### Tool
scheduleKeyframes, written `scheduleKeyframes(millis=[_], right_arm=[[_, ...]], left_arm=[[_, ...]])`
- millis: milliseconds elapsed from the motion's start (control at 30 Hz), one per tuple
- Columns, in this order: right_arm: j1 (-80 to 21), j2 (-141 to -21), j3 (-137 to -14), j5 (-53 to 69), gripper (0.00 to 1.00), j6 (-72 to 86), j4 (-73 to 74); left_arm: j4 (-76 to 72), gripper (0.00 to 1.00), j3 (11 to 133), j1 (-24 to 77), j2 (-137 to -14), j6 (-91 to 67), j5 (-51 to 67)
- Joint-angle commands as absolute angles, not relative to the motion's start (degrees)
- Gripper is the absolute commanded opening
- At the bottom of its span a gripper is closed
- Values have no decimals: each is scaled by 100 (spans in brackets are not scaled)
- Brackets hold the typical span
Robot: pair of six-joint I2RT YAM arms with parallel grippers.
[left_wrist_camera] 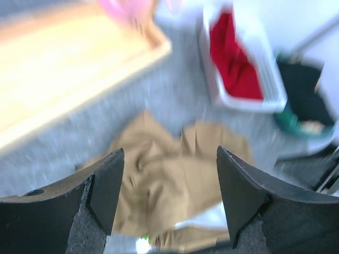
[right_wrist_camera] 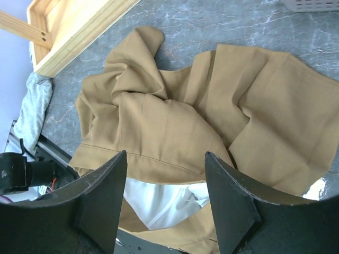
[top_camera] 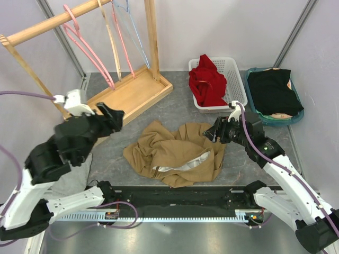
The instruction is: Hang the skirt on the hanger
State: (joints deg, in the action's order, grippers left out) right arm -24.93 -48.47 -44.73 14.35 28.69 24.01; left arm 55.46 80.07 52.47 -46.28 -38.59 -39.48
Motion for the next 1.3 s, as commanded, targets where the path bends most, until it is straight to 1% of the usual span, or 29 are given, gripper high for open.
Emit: scheduleKeyframes(millis=[0, 67, 167, 233, 367, 500, 567, 600, 700, 733, 800, 833, 933, 1100, 1267], right_arm=[[-2505, -4799, -4544, 1617, 67, 2944, 2066], [-2531, -4825, -4553, 1661, 67, 2979, 1952], [-2549, -5009, -4736, 1661, 66, 2953, 1750], [-2566, -5184, -4930, 1652, 65, 2883, 1600], [-2663, -5974, -5876, 1600, 63, 2532, 1371], [-2899, -6450, -6345, 1529, 62, 2522, 1284], [-3032, -6512, -6285, 1477, 62, 2592, 1100], [-3154, -6521, -6232, 1433, 62, 2671, 1046], [-3435, -6530, -6012, 1327, 62, 2742, 932], [-3497, -6530, -5951, 1258, 62, 2751, 932], [-3638, -6513, -5793, 1204, 61, 2768, 932], [-3673, -6495, -5740, 1169, 61, 2777, 932], [-3744, -6407, -5555, 1108, 61, 2804, 940], [-3779, -6275, -5274, 1055, 61, 2874, 932], [-3806, -6267, -5107, 1020, 61, 2936, 879]], left_arm=[[5635, 77, 8832, 5229, -4938, -3087, -4983], [5268, 77, 9122, 5229, -5062, -2866, -5028], [4661, 77, 9228, 5229, -5203, -2365, -4642], [4623, 77, 9298, 5221, -5369, -2285, -4474], [4518, 76, 9290, 5221, -5607, -2189, -4149], [4053, 76, 9640, 5221, -5993, -1855, -3815], [3912, 76, 9860, 5203, -6396, -1636, -3867], [3911, 76, 10166, 5160, -6590, -1626, -4024], [4191, 75, 10825, 4704, -7256, -1932, -3956], [4340, 73, 10941, 4293, -7382, -2064, -3851], [4447, 71, 11135, 3922, -7732, -2416, -3544], [4465, 70, 11179, 3615, -7847, -2469, -3420], [4421, 68, 11329, 3245, -8198, -2619, -3104], [4149, 67, 11522, 2936, -8613, -2549, -2883], [4069, 66, 11575, 2584, -8876, -2610, -2918]])
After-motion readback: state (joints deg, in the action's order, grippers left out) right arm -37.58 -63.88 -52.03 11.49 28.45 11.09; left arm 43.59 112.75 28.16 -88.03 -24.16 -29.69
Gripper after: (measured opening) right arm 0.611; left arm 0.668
